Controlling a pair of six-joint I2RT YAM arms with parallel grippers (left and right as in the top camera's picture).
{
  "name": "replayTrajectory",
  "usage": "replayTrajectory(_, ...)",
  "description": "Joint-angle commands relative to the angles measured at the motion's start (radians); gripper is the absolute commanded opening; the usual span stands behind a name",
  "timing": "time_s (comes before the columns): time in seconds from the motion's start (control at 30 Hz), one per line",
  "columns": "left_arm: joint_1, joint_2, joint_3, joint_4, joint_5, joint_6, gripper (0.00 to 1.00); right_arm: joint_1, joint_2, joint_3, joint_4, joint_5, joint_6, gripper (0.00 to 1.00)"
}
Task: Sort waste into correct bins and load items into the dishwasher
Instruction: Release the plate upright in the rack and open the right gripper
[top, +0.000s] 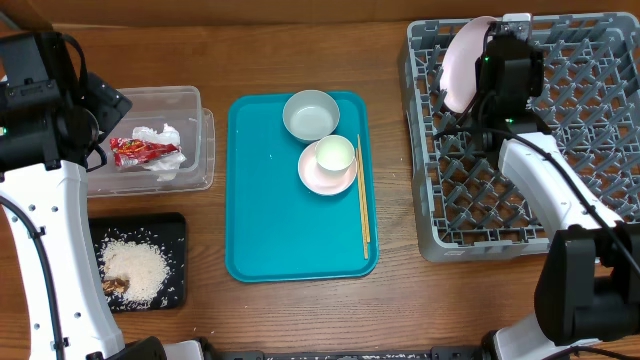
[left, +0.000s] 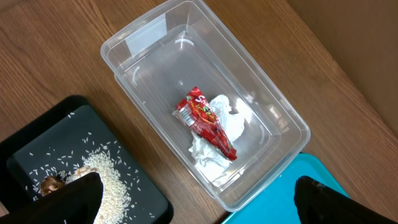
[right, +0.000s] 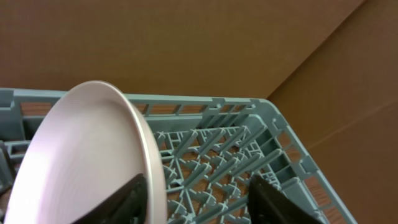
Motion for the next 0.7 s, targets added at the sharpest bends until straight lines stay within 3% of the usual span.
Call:
replayTrajectory(0.0,-0.001,0.003,0.008,0.003,0.005,0.009,1.0,0.031,-0.029,0.026,0.006,0.076,0.061,0.58)
replayTrajectory(0.17,-0.001,0.003,0.008,0.003,0.004,0.009,1.0,0.053,-0.098,0.026,-0.09,0.037,0.314,0.72)
replayTrajectory(0.3,-0.001,0.003,0.008,0.003,0.004,0.009,1.0,0.052,-0.181,0.026,-0.229,-0.237,0.485,0.77)
replayTrajectory(0.53,-0.001,0.003,0.008,0.003,0.005,0.009,1.0,0.051,-0.333,0.037,-0.38,-0.596,0.603,0.78)
replayTrajectory(0.67,-0.001,0.003,0.008,0.003,0.004,0.009,1.0,0.051,-0.423,0.039,-0.459,-0.768,0.675,0.71)
